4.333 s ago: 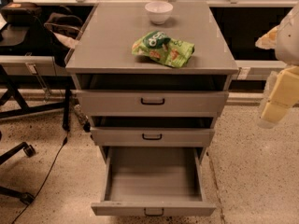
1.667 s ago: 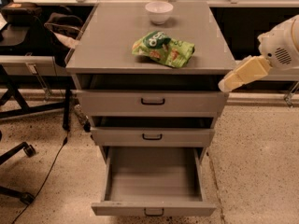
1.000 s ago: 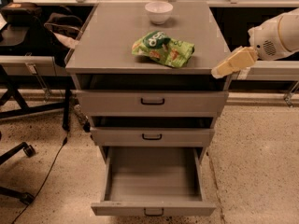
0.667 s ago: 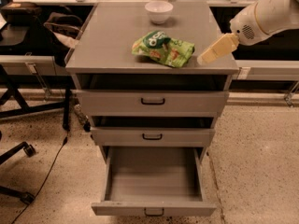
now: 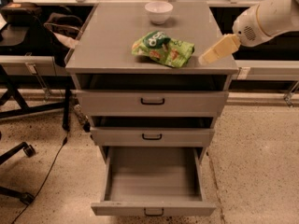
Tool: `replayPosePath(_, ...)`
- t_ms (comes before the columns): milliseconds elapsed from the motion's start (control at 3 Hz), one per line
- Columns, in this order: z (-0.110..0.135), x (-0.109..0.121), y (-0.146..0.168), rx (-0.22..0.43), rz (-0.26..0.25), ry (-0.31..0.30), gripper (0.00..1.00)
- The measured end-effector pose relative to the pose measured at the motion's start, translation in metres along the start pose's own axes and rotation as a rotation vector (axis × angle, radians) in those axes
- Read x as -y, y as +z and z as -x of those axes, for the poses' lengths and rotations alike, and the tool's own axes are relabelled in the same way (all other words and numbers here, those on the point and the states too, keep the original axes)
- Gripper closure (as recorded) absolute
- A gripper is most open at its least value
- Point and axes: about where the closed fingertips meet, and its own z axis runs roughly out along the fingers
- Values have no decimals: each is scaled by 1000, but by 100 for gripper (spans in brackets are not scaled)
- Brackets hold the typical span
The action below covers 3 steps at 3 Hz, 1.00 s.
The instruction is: Place green rice chip bag into bottom drawer
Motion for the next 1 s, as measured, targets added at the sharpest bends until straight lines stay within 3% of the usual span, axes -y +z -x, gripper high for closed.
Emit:
replayPosePath(333,2,7,19,24,12,35,0)
replayPosePath(1000,4,11,72,55,118,46,0)
